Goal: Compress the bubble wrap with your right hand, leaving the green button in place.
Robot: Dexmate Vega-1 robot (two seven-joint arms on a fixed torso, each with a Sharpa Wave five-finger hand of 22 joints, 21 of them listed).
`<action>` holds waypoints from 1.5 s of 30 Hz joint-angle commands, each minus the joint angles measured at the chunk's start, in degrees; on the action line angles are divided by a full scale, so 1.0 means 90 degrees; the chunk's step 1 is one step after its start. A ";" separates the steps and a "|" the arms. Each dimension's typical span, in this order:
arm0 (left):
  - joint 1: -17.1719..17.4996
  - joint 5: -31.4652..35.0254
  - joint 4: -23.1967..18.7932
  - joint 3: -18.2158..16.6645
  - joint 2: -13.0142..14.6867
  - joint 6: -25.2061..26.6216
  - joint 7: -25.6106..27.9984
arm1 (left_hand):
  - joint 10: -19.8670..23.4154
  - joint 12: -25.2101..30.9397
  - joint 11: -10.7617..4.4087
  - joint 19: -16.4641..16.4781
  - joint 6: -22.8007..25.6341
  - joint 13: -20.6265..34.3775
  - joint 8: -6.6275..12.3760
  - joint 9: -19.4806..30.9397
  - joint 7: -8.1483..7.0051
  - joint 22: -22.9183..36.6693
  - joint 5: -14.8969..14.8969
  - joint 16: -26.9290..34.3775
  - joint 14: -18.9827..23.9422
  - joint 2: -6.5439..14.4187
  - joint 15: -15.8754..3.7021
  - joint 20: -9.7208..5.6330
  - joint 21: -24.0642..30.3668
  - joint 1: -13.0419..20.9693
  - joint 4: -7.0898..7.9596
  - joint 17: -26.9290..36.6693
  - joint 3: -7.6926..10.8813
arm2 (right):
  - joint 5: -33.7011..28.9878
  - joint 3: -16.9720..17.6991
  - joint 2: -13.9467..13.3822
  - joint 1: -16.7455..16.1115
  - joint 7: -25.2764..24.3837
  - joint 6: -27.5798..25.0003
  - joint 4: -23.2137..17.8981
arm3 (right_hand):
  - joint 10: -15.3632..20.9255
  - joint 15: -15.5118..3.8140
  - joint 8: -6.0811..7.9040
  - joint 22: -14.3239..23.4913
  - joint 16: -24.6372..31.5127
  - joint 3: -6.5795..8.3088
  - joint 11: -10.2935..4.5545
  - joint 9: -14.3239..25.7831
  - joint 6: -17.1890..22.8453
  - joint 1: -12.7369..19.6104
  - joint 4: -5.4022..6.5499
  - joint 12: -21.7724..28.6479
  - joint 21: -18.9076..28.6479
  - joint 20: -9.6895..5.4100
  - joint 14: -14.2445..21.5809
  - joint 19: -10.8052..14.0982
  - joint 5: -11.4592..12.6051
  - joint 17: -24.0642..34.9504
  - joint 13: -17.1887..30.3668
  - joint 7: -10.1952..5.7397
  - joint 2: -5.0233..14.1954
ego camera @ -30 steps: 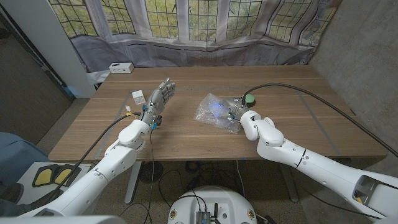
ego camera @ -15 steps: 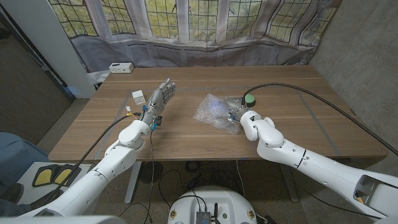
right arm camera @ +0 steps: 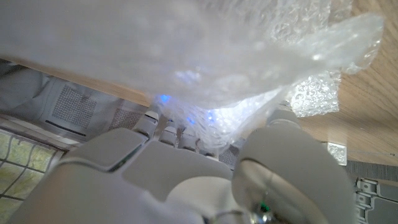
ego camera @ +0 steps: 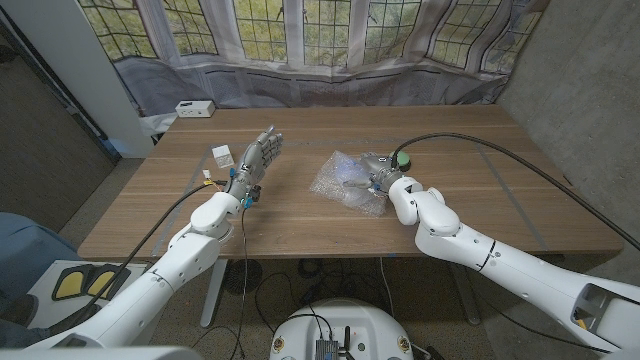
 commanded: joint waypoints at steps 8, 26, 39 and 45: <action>-0.0071 -0.0018 0.0094 0.0034 -0.0019 0.0004 -0.0093 | 0.0039 0.0005 0.0012 0.0032 0.0043 0.0029 0.0015 0.0020 -0.0021 0.0017 -0.0023 0.0024 0.0039 0.0089 0.0001 0.0041 0.0035 0.0003 -0.0034 0.0017 0.0028 | 0.1801 0.1233 -0.0164 -0.0841 -0.1778 0.1447 -0.0020 | 0.0007 -0.0005 -0.0096 0.0012 0.0081 0.0094 0.0061 -0.0001 -0.0341 -0.0084 0.0021 0.0071 -0.0027 -0.0368 0.0029 0.0291 0.0025 -0.0096 -0.0024 -0.0008 0.0219; -0.0086 0.0034 0.0093 0.0048 0.0002 -0.0082 -0.0156 | 0.0064 0.0011 0.0019 0.0054 0.0020 0.0029 0.0005 0.0020 -0.0012 0.0017 -0.0025 0.0025 0.0054 0.0099 -0.0015 0.0032 0.0041 0.0009 -0.0036 0.0017 0.0035 | 0.2974 0.1950 -0.0284 -0.1333 -0.2788 0.2679 -0.0003 | -0.0033 -0.0084 0.0124 0.0008 0.0111 0.0129 0.0165 -0.0037 -0.0428 -0.0233 -0.0118 0.0077 -0.0166 -0.0582 0.0168 0.0698 -0.0001 -0.0349 -0.0107 0.0273 0.0287; -0.0038 0.0066 0.0033 0.0010 0.0027 -0.0138 -0.0112 | 0.0057 0.0004 0.0012 0.0060 -0.0148 0.0029 -0.0048 0.0017 0.0056 0.0017 -0.0027 0.0018 0.0046 0.0094 -0.0024 -0.0003 0.0039 0.0008 -0.0039 0.0017 0.0033 | 0.4243 0.2534 -0.0280 -0.1625 -0.2816 0.3571 0.0151 | 0.0015 -0.0070 0.0015 0.0008 0.0122 0.0123 0.0199 -0.0042 -0.0632 -0.0288 -0.0138 0.0094 -0.0207 -0.0613 0.0205 0.0747 -0.0006 -0.0395 -0.0121 0.0362 0.0281; -0.0014 0.0048 0.0005 -0.0002 0.0033 -0.0139 -0.0112 | 0.0046 -0.0001 0.0015 0.0066 -0.0222 0.0028 -0.0066 0.0016 0.0047 0.0017 -0.0028 0.0016 0.0045 0.0091 -0.0021 -0.0016 0.0040 0.0007 -0.0040 0.0017 0.0032 | 0.4633 0.2753 -0.0249 -0.1757 -0.2940 0.3972 0.0307 | 0.0109 -0.0072 0.0173 0.0008 0.0144 0.0097 0.0200 -0.0038 -0.0144 -0.0397 -0.0141 0.0122 -0.0249 -0.0633 0.0282 0.0828 -0.0017 -0.0446 -0.0136 0.0408 0.0260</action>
